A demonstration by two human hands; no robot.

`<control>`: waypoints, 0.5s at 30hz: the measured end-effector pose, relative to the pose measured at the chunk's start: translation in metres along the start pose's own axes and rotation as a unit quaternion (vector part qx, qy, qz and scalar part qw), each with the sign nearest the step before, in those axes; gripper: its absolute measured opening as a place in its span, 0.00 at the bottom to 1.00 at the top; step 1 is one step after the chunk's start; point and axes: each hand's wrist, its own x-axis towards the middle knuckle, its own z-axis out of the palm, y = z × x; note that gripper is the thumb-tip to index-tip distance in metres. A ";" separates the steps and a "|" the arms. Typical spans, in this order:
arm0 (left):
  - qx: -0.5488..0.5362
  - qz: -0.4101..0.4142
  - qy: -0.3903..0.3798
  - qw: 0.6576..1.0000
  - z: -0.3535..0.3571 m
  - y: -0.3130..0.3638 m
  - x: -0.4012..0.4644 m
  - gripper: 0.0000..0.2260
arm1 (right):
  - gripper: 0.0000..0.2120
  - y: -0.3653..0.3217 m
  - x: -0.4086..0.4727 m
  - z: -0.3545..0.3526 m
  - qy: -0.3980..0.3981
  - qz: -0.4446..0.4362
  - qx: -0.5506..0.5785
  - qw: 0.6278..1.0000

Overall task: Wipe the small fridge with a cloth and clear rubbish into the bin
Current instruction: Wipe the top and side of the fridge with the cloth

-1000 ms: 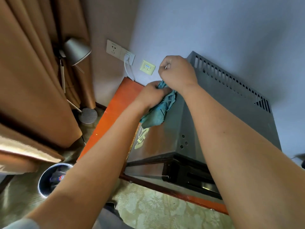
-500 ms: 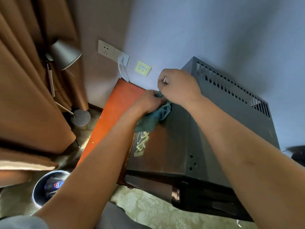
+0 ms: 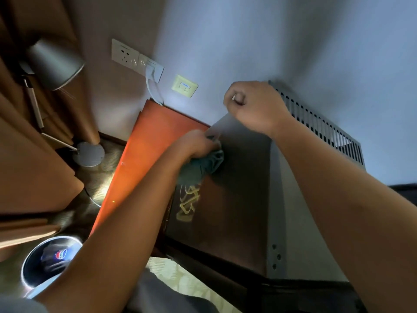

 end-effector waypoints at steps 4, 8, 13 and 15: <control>-0.185 0.074 0.051 0.979 -0.005 0.027 -0.001 0.13 | 0.09 0.005 0.004 0.003 0.038 0.007 0.026 0.999; -0.143 0.087 0.139 0.976 0.015 0.025 0.010 0.12 | 0.09 0.002 0.004 0.005 0.032 0.007 -0.004 0.999; -0.011 -0.017 0.096 0.995 0.022 -0.002 0.014 0.18 | 0.09 0.002 0.005 0.005 0.022 0.019 -0.018 0.999; 0.030 -0.031 0.057 0.997 0.018 -0.004 0.011 0.16 | 0.09 0.003 0.006 0.005 0.026 0.017 -0.011 0.999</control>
